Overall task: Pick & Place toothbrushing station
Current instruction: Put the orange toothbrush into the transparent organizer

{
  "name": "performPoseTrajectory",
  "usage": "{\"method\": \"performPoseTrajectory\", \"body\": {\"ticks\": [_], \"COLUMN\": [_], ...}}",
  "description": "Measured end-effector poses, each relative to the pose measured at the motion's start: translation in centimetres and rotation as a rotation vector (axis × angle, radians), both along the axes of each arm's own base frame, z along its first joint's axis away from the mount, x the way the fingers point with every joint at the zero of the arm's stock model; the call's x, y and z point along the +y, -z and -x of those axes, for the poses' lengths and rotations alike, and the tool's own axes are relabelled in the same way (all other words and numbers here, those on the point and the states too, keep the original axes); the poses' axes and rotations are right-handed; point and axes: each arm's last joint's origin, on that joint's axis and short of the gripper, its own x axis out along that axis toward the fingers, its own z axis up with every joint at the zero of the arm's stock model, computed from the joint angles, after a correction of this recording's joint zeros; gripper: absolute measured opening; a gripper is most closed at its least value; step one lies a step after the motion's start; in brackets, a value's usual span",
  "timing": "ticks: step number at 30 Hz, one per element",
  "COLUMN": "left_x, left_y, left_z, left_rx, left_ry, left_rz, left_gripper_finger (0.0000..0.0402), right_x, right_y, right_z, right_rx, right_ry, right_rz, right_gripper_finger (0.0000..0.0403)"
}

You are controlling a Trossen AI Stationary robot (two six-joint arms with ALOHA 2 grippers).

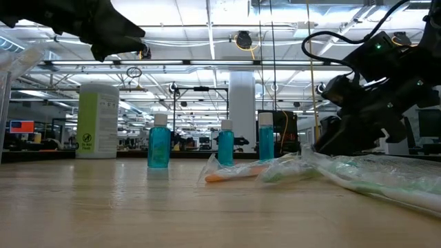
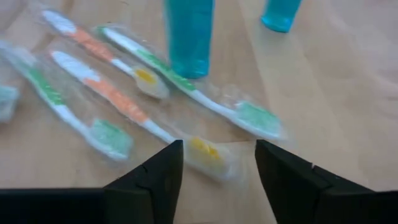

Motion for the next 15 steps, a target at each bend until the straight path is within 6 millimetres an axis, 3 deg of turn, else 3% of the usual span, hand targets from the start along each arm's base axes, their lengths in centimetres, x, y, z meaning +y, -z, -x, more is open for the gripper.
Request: {"method": "performPoseTrajectory", "body": {"ticks": [7,15], "left_x": [0.0,0.0], "left_y": [0.01,0.02], "left_z": [0.0,0.0], "left_rx": [0.001,0.007], "left_ry": [0.0,0.003], "left_rz": [0.0,-0.017], "left_gripper_finger": [0.0218,0.0218], "right_x": [0.25,0.68], "right_y": [0.62,0.63], "right_z": [0.43,0.48], "right_rx": [0.077,0.087], "right_ry": [-0.024,-0.053], "right_rz": [-0.043,-0.06], "right_gripper_finger": [0.0123,0.0084]}}
